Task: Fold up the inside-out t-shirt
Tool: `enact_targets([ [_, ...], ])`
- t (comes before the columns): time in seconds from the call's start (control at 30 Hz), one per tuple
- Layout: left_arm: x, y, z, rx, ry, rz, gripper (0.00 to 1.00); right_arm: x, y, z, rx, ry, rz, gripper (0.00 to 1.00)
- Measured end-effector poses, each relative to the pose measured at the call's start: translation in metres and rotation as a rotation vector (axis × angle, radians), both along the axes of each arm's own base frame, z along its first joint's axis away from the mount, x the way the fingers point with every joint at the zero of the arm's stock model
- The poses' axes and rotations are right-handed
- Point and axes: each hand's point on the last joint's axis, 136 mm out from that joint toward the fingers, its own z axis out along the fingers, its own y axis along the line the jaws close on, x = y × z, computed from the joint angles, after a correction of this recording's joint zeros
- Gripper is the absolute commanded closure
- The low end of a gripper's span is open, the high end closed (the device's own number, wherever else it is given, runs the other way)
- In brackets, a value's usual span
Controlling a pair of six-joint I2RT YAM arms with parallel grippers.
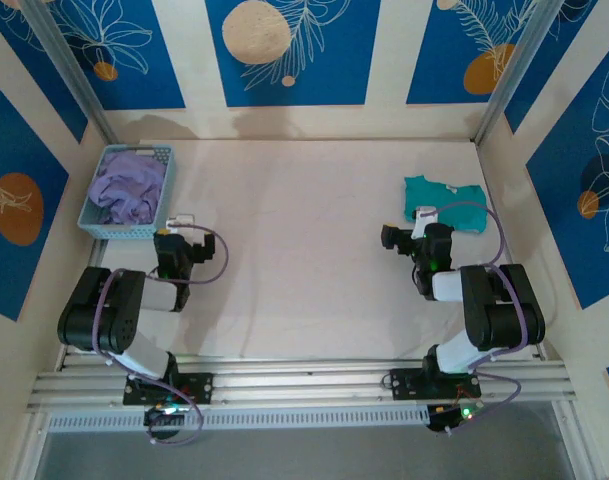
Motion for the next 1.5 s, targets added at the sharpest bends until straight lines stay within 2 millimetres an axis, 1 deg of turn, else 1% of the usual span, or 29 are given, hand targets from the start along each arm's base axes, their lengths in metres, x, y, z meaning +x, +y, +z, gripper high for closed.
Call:
enact_targets([
  [1.07,0.0,0.0,0.0,0.0,0.0,0.0,0.0,0.0,0.001,0.0,0.011,0.0,0.014,0.01],
  [1.13,-0.001,-0.002,0.002,-0.003,0.002,-0.01,0.0,-0.001,0.0,0.001,0.007,0.0,0.009,0.01],
  [1.2,-0.005,-0.005,0.012,-0.008,0.004,-0.03,0.0,-0.004,0.001,0.006,-0.001,0.019,0.0,0.01],
  [1.23,-0.005,-0.006,0.021,-0.011,-0.002,-0.035,0.0,-0.005,0.001,0.012,-0.004,0.023,-0.003,0.01],
  [1.27,-0.006,-0.006,0.036,-0.025,-0.02,-0.036,0.0,-0.006,0.0,0.025,0.004,0.014,-0.014,0.01],
  [1.3,-0.006,-0.007,0.055,-0.051,-0.052,-0.033,0.0,-0.005,-0.001,0.045,0.027,-0.016,-0.027,0.01],
  [1.33,-0.006,-0.008,0.07,-0.076,-0.079,-0.033,0.0,-0.005,-0.001,0.062,0.048,-0.045,-0.035,0.0],
  [1.37,-0.006,-0.012,0.094,-0.118,-0.124,-0.044,0.0,-0.006,-0.002,0.086,0.08,-0.09,-0.045,0.03],
  [1.4,-0.007,-0.015,0.112,-0.158,-0.158,-0.054,0.0,-0.009,-0.002,0.109,0.115,-0.136,-0.049,0.05],
  [1.47,-0.009,-0.018,0.141,-0.238,-0.201,-0.055,0.0,-0.014,0.004,0.144,0.168,-0.195,-0.03,0.07],
  [1.5,-0.008,-0.016,0.151,-0.272,-0.201,-0.034,0.0,-0.015,0.013,0.157,0.186,-0.206,-0.004,0.08],
])
